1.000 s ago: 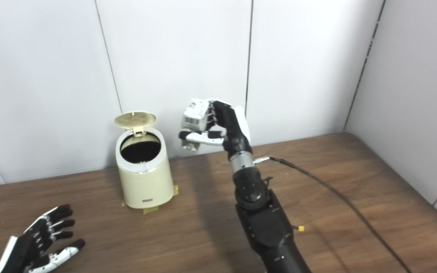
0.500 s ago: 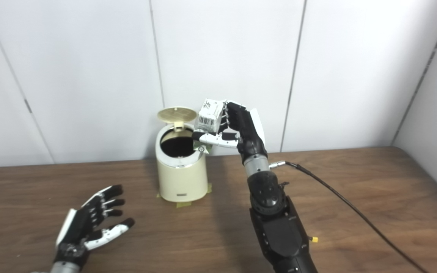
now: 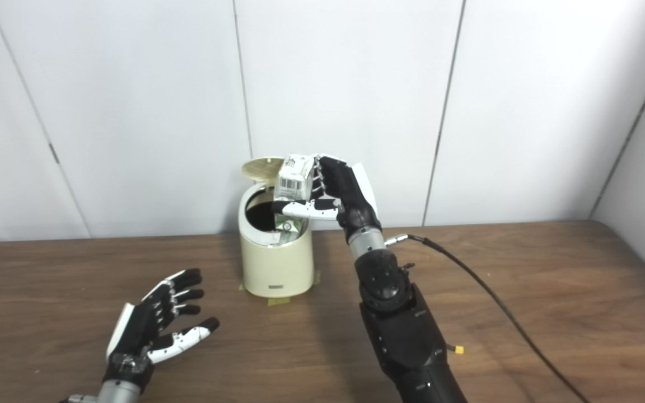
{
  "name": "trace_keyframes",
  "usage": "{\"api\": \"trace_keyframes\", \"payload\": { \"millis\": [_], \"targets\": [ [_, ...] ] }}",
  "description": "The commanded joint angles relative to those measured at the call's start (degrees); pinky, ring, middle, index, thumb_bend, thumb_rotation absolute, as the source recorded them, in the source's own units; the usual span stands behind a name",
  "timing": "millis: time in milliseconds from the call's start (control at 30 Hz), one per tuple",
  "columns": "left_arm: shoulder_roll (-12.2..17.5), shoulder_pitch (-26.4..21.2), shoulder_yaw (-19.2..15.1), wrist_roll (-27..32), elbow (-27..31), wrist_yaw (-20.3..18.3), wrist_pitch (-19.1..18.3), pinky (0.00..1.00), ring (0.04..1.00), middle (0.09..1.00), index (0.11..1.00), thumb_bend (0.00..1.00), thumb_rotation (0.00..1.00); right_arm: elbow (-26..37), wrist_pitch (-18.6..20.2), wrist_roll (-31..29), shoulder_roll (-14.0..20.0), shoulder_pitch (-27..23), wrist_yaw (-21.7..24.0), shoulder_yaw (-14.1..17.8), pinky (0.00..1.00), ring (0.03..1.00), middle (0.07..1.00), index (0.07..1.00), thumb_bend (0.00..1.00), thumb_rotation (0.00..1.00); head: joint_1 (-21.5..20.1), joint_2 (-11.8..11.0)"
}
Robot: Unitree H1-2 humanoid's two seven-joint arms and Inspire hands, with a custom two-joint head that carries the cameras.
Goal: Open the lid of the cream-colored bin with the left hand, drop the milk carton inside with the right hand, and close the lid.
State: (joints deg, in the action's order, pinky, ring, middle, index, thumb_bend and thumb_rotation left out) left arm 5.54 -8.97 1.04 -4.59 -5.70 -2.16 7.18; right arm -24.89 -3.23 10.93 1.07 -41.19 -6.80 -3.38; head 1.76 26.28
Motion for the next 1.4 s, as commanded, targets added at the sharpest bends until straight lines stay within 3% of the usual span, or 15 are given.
{"api": "trace_keyframes", "payload": {
  "millis": [0, 367, 800, 1167, 1333, 1367],
  "targets": [
    [-1.2, -0.27, 0.58, -0.56, 0.1, 0.8, 1.21, 0.68, 0.771, 0.825, 0.8, 0.71, 0.06, 0.72, -4.62, 0.75, 0.31, -4.84, -0.87, -0.26, 0.32, 0.406, 0.491, 0.555, 0.49, 0.0, 0.05, 0.03],
    [-2.43, -0.22, 1.02, -0.7, 0.34, 1.1, 0.71, 0.67, 0.774, 0.827, 0.804, 0.71, 0.06, -8.6, -8.45, 3.44, 0.76, -9.85, -2.24, -1.35, 0.33, 0.408, 0.489, 0.547, 0.49, 0.0, 1.86, 0.15],
    [-3.04, 0.04, 1.8, -1.99, 1.31, 2.17, -0.08, 0.64, 0.762, 0.822, 0.799, 0.72, 0.07, -23.76, -23.04, 7.8, 1.43, -16.5, -8.23, -3.69, 0.34, 0.395, 0.486, 0.551, 0.49, 0.0, 2.69, 0.28],
    [-3.49, 0.09, 1.71, -2.21, 1.94, 2.36, -0.98, 0.65, 0.769, 0.821, 0.801, 0.72, 0.07, -24.91, -23.69, 7.34, 4.08, -16.32, -10.99, -10.66, 0.38, 0.405, 0.477, 0.532, 0.5, 0.0, 2.83, 0.53],
    [-3.54, 0.02, 1.55, -1.87, 2.2, 2.15, -1.17, 0.65, 0.768, 0.819, 0.8, 0.72, 0.08, -23.51, -23.69, 6.64, 6.6, -14.68, -5.28, -13.92, 0.38, 0.448, 0.501, 0.492, 0.5, 0.0, 2.86, 1.17],
    [-3.54, 0.01, 1.5, -1.74, 2.28, 2.07, -1.35, 0.65, 0.771, 0.821, 0.8, 0.72, 0.08, -23.47, -23.69, 6.92, 7.1, -14.46, -4.3, -14.42, 0.43, 0.52, 0.511, 0.486, 0.52, 0.0, 2.81, 1.21]
  ]
}}
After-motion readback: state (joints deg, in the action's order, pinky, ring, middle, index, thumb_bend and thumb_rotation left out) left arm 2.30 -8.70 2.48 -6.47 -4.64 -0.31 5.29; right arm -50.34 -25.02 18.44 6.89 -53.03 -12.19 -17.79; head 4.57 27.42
